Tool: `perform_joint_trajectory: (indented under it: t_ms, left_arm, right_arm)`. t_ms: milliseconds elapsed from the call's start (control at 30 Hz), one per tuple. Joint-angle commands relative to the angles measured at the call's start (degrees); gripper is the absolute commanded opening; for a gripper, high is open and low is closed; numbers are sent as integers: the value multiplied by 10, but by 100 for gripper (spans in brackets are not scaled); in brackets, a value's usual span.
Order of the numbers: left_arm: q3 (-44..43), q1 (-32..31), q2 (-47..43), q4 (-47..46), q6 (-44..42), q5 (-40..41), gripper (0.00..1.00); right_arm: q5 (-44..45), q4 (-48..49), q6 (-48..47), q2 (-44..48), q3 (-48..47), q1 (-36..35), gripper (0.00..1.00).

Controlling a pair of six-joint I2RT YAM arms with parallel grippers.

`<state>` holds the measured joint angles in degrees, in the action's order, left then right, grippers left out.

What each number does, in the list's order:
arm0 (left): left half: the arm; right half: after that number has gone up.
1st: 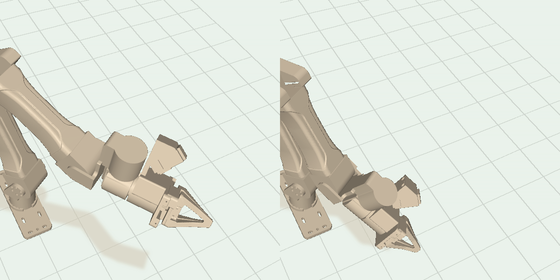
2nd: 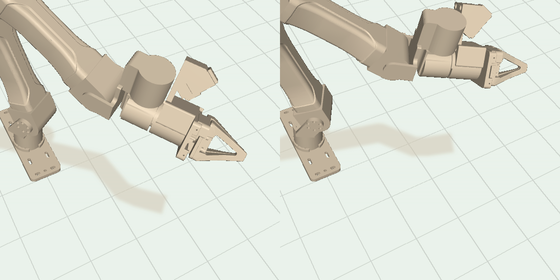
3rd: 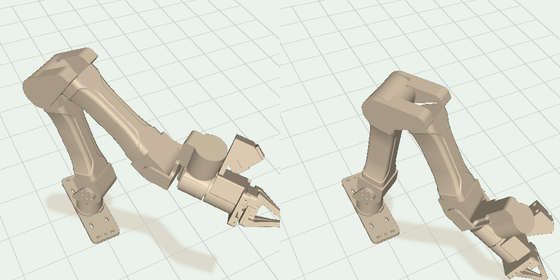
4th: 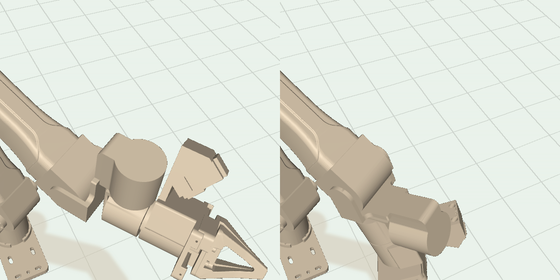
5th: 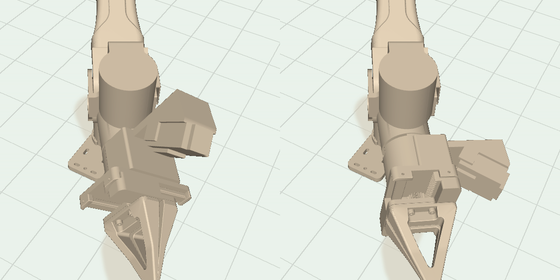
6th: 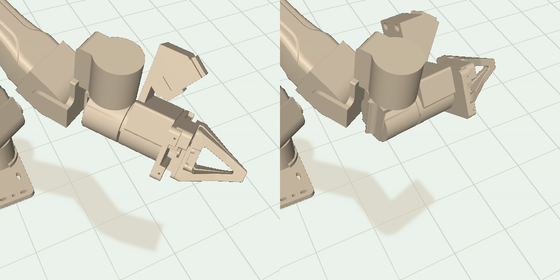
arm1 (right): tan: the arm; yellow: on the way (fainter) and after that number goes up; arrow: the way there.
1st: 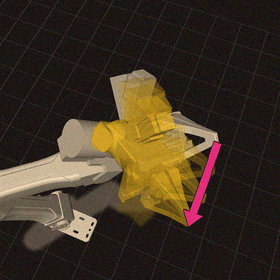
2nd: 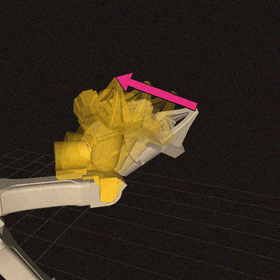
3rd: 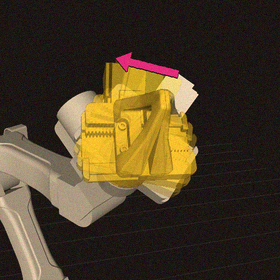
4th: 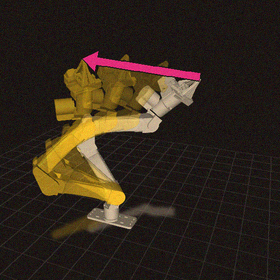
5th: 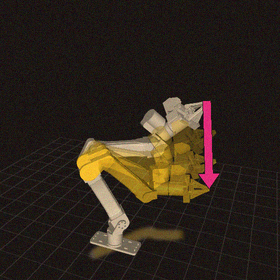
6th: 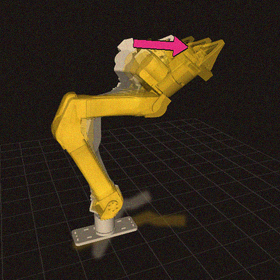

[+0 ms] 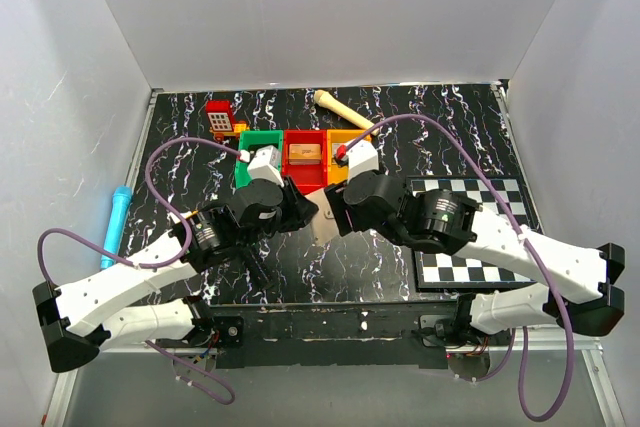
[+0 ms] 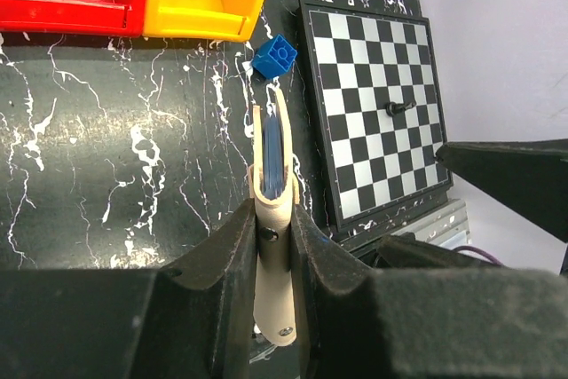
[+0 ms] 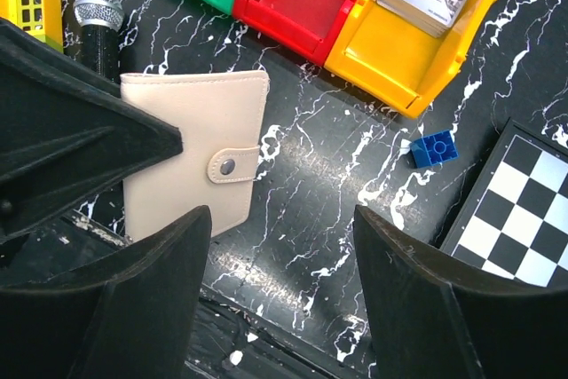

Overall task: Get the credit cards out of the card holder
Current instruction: Open the card holder at the center of the board.

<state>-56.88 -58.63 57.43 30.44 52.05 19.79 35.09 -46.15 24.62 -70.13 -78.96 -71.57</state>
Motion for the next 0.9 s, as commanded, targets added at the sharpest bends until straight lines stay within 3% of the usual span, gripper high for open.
perform_joint_trajectory:
  t_ms: [0, 167, 867]
  left_arm:
    - [-23, -2, -11, 6, 45, 19, 0]
    - [-24, -2, -13, 8, 71, 8, 0]
    - [-21, -2, -16, -12, 96, -31, 0]
  right_arm:
    - [8, 25, -1, -13, -26, -11, 73]
    - [9, 38, 4, -19, -20, -18, 66]
    - [16, 11, 14, -81, -43, -21, 65]
